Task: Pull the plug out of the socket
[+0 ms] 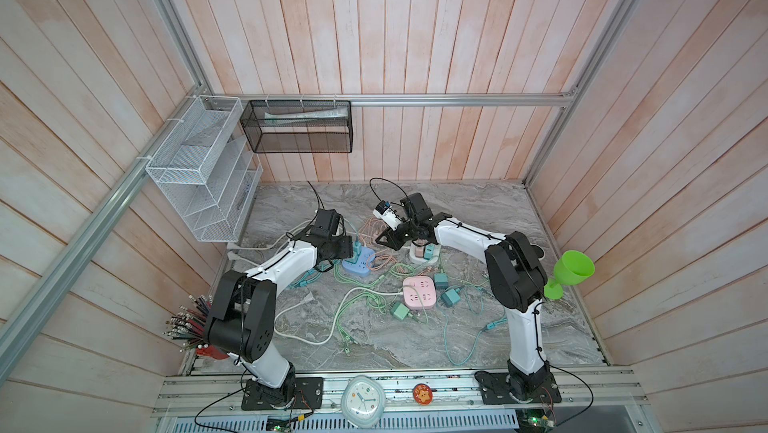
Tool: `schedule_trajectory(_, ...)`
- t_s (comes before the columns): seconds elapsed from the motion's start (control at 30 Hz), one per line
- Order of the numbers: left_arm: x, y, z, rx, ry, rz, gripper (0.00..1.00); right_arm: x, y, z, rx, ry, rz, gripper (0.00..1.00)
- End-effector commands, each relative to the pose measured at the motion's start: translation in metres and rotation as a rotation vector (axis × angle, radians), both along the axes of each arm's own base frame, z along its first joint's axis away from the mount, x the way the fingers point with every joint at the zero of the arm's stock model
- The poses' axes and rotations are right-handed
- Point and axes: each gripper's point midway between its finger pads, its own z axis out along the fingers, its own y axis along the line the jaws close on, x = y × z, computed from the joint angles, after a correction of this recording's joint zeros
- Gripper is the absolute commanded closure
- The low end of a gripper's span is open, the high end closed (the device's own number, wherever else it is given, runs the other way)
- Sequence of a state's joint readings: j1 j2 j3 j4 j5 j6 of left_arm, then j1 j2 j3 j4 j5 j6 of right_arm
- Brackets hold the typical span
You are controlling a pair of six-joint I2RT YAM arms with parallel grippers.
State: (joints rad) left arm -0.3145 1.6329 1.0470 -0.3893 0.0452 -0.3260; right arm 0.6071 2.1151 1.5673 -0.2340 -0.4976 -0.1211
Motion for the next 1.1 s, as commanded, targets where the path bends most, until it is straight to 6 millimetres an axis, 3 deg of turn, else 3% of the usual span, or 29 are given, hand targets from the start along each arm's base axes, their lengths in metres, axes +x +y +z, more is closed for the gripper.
schedule_trajectory(0.0, -0.016, 0.001, -0.003, 0.000, 0.042, -0.012, 0.31, -0.008, -0.007, -0.024, -0.052, 0.121, -0.025, 0.87)
schedule_trajectory(0.43, -0.016, 0.000, 0.023, -0.025, -0.028, -0.011, 0.19, -0.001, -0.018, -0.031, -0.096, 0.174, -0.084, 0.55)
schedule_trajectory(0.5, -0.018, -0.003, 0.027, -0.024, -0.037, -0.023, 0.18, 0.001, -0.019, -0.025, -0.095, 0.167, -0.093, 0.47)
schedule_trajectory(0.8, -0.036, -0.003, 0.030, 0.001, -0.042, -0.036, 0.15, 0.021, -0.035, 0.011, -0.148, 0.079, -0.212, 0.30)
schedule_trajectory(1.07, -0.052, -0.010, 0.026, 0.002, -0.057, -0.092, 0.14, 0.023, -0.041, 0.048, -0.131, 0.035, -0.274, 0.27)
